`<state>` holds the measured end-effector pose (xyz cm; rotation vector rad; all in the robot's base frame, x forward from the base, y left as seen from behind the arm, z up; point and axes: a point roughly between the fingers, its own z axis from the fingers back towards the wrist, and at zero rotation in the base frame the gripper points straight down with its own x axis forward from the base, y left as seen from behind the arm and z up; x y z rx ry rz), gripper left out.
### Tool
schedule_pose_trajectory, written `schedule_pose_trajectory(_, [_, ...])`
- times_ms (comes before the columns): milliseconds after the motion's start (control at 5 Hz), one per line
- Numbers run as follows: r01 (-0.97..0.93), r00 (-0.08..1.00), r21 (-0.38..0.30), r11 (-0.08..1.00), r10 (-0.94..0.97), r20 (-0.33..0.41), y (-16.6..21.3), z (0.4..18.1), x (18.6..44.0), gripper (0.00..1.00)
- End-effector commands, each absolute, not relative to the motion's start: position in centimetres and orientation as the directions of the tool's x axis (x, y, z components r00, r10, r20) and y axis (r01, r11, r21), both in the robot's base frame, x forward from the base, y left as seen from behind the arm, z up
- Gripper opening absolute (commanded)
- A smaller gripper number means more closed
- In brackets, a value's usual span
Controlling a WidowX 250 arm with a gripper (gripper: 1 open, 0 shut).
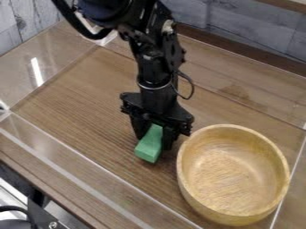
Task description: Put green object into wooden bowl
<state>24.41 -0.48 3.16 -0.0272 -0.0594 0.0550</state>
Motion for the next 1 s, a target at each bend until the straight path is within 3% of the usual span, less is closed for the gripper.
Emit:
schedule_pose_trajectory(0, [-0.007,0.993,-0.026,1.000,0.010,0.119,-1.1,5.8,25.9,0.00])
schedule_pose_trajectory(200, [0.078,0.986,-0.024,0.997,-0.073,0.149,-2.6,8.0,25.5,0.00])
schedule_pose_trajectory(400, [0.160,0.974,-0.031,0.987,-0.153,0.165,-5.7,8.4,24.8,0.00])
schedule_pose_trajectory(800, [0.177,0.972,-0.039,0.984,-0.168,0.161,-10.3,6.4,24.0,0.00])
